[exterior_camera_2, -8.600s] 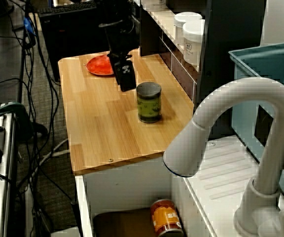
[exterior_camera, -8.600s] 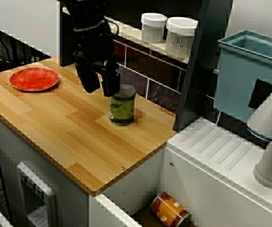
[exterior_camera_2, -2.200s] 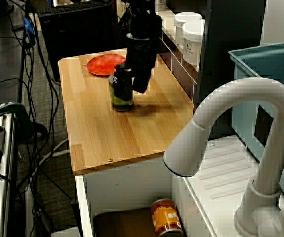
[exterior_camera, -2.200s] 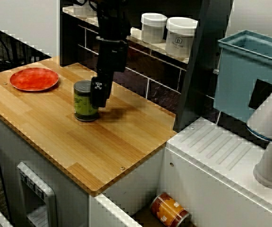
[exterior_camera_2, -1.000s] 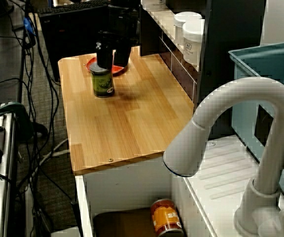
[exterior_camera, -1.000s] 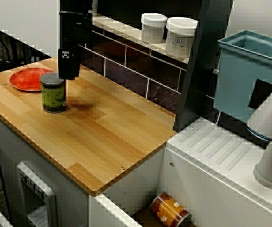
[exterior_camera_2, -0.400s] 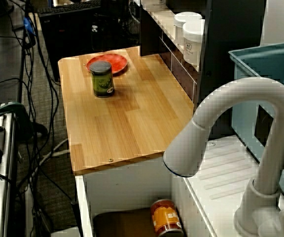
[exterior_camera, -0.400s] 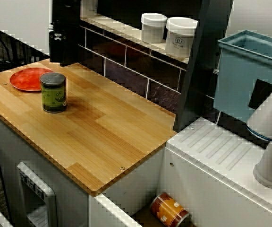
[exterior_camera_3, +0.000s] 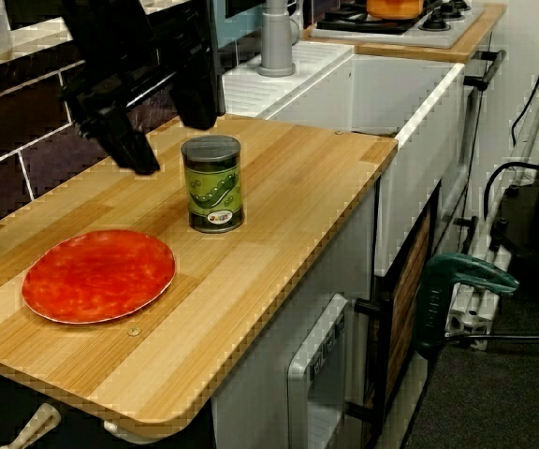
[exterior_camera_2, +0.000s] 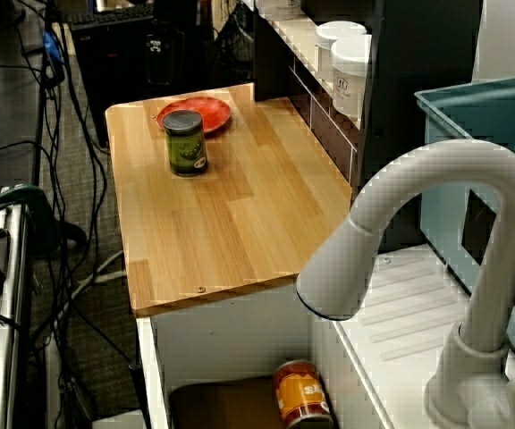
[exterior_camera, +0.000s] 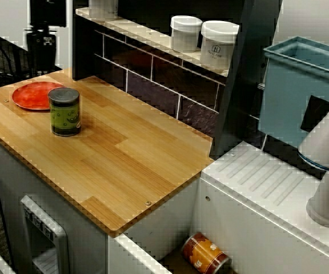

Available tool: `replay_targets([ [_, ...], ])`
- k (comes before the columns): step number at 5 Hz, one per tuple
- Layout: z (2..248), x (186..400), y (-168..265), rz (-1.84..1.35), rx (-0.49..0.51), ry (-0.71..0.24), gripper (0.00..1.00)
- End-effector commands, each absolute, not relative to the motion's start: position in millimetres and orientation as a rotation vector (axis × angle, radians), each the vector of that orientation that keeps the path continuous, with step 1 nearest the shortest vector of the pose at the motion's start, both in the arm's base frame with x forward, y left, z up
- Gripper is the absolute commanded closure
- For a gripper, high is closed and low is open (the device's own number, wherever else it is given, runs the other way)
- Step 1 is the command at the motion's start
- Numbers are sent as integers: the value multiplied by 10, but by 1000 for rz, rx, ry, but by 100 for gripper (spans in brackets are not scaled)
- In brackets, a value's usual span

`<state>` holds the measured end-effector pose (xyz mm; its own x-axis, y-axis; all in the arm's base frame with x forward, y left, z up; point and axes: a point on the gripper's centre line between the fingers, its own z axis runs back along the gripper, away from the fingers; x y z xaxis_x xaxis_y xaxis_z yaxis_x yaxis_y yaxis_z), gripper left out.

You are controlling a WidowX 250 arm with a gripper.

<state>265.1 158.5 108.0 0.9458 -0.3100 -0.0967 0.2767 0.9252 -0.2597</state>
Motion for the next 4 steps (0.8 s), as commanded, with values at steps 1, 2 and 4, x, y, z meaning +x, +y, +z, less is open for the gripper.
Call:
replay_targets([
  [1,1095,2494,1917,-67,-167,22,0],
  [2,908,2494,1942,56,-162,-27,0],
  [4,676,2530,1756,16,-136,18,0],
])
